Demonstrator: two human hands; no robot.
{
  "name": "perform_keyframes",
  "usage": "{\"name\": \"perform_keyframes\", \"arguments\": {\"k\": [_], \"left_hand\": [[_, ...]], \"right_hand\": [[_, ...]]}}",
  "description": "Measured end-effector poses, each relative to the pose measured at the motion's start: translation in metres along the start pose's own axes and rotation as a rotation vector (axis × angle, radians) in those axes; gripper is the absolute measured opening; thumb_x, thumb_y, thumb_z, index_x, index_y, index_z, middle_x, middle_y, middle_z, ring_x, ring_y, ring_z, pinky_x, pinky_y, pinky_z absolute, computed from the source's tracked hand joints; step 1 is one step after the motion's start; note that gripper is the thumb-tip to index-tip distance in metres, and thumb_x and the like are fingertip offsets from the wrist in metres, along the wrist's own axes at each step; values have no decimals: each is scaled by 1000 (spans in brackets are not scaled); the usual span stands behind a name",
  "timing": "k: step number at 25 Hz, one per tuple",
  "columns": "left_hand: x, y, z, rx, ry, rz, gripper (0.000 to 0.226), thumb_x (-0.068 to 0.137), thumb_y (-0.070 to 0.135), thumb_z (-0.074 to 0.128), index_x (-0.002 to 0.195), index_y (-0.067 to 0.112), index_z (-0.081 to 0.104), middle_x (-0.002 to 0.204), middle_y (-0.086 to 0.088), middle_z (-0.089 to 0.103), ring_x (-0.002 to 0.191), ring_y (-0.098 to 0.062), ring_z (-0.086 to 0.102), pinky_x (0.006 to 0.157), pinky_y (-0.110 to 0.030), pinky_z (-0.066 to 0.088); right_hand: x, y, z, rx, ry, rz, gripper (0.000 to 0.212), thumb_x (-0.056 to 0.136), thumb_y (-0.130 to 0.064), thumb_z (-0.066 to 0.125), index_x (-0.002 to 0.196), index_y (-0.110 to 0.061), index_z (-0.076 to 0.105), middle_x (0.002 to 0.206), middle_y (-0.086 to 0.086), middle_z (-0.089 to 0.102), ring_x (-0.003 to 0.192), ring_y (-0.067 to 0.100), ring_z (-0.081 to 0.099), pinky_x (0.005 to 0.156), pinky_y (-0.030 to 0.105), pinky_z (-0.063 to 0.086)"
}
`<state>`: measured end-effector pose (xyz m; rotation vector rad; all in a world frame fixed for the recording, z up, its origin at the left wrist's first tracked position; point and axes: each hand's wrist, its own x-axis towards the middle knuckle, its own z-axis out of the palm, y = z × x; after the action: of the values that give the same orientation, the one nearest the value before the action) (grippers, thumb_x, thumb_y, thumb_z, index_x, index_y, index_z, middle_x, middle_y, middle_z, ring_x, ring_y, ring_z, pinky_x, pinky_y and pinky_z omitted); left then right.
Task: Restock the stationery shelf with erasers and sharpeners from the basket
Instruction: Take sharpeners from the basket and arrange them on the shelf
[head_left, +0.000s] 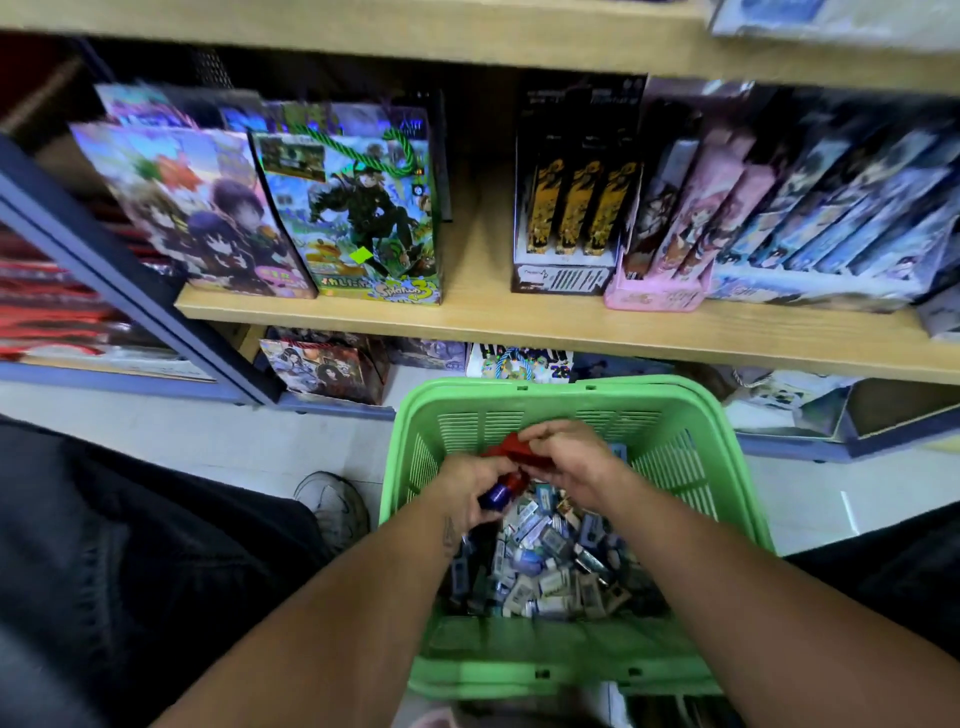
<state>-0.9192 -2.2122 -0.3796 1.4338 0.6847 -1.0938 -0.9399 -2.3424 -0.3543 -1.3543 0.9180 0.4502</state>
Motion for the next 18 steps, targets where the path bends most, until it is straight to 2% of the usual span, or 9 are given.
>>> {"name": "perform_keyframes", "arguments": {"k": [3,6,8,10,12,15,16,18], "left_hand": [[-39,33,-2,285,-164,54,21,92,12,68,108,5,58,81,-10,66,48,-13,63,40,-20,48],[-91,69,-6,490,-282,119,18,92,13,67,107,11,58,84,-9,66,60,-14,59,44,-18,47],[-126,94,-6,601,-278,203,21,90,14,71,107,12,58,86,-12,67,63,-17,60,49,-22,46],[-162,118,-7,667,-255,321,29,85,14,76,109,9,60,87,-13,68,64,-20,62,49,-26,48],[-204,142,-10,728,-247,414,39,79,15,83,112,6,64,91,-16,70,70,-23,66,52,-29,53],[-272,170,-16,778,-243,553,45,72,18,87,110,3,65,93,-18,70,81,-30,66,78,-48,56],[-293,178,-21,789,-215,622,42,75,17,86,108,3,66,91,-16,70,81,-29,67,81,-49,55],[-333,191,-31,813,-159,743,31,79,17,83,105,7,69,91,-12,73,81,-24,69,80,-41,57]], "right_hand": [[-31,-31,-21,-97,-15,-77,28,90,11,58,106,-9,69,114,9,65,103,27,64,84,40,60],[-67,-60,-37,-125,-5,-121,32,81,11,70,109,-2,62,117,18,61,94,33,69,77,41,62],[-98,-85,-45,-113,-21,-197,29,78,9,74,104,-3,67,116,17,63,95,32,69,79,38,62],[-131,-108,-49,-135,-54,-345,25,80,6,74,98,-11,73,113,12,67,100,27,68,89,40,59],[-161,-128,-50,-257,-30,-533,28,82,2,74,93,-24,77,113,3,69,103,22,66,93,39,56],[-204,-158,-45,-520,88,-858,36,83,-11,76,93,-45,71,109,-12,71,103,13,65,97,40,52],[-219,-170,-42,-558,125,-955,36,80,-15,78,92,-47,67,105,-13,72,101,12,66,97,42,52],[-251,-193,-37,-550,154,-1098,33,76,-18,81,94,-39,63,95,-11,72,93,13,68,89,46,55]]}}
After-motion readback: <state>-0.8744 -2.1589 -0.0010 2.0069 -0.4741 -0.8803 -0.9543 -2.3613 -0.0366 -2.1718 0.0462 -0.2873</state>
